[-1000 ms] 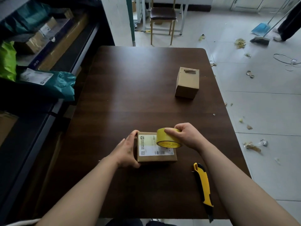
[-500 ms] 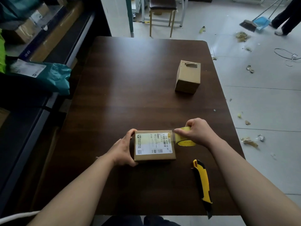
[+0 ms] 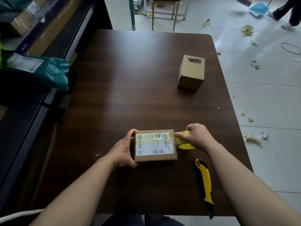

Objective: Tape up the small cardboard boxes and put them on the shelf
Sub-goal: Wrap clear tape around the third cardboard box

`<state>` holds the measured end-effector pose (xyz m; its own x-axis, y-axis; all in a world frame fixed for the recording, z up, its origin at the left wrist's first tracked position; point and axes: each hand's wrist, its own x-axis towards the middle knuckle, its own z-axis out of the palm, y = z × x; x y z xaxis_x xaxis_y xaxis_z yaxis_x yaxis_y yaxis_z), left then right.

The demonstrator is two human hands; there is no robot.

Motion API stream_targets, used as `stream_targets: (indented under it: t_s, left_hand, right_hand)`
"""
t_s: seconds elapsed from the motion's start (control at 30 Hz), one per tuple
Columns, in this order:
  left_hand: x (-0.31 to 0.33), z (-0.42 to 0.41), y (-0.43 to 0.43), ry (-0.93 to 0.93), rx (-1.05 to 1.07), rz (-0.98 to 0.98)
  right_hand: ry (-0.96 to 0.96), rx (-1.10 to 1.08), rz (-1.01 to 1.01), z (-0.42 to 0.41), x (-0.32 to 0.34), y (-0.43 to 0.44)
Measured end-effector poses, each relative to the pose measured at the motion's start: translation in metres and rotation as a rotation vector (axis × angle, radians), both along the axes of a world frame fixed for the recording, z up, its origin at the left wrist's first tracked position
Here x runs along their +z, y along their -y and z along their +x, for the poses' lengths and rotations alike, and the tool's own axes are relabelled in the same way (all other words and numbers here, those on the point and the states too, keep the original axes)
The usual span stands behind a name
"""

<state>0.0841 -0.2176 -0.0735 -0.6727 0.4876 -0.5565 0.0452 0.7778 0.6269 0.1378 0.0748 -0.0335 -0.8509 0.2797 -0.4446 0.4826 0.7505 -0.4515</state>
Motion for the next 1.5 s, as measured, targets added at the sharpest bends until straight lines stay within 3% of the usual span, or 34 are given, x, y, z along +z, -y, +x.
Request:
stream_targets:
  t_s: [0.33,0.47,0.63,0.77,0.93,1.03,1.17,1.27,1.5]
  left_hand:
    - [0.002,0.000,-0.006,-0.065,-0.069,-0.085]
    - [0.018,0.000,-0.013,-0.104,-0.166,-0.228]
    - [0.045,0.003,-0.060,-0.384,-0.404,-0.308]
    - [0.044,0.006,-0.103,-0.399,-0.587,-0.351]
    - [0.041,0.004,-0.121,-0.455,-0.666,-0.428]
    - [0.054,0.000,-0.118,-0.371,-0.571,-0.292]
    - [0.070,0.000,-0.106,-0.336,-0.340,0.082]
    - [0.070,0.005,-0.105,-0.277,-0.200,0.273]
    - [0.062,0.007,-0.079,-0.242,-0.134,0.299]
  right_hand:
    - [0.001,-0.102,-0.003,0.007,-0.022,-0.001]
    - [-0.009,-0.194,-0.035,0.012,-0.026,0.005]
    - [-0.054,-0.228,-0.120,0.017,-0.031,0.016]
    - [-0.084,-0.222,-0.244,0.022,-0.035,0.016]
    - [-0.085,-0.281,-0.387,0.037,-0.036,0.006]
    - [-0.177,-0.333,-0.444,0.041,-0.017,-0.003]
    - [-0.371,-0.287,-0.577,0.032,0.046,-0.022]
    - [-0.384,-0.214,-0.563,0.025,0.078,-0.033]
    - [-0.235,-0.074,-0.265,0.010,0.081,-0.043]
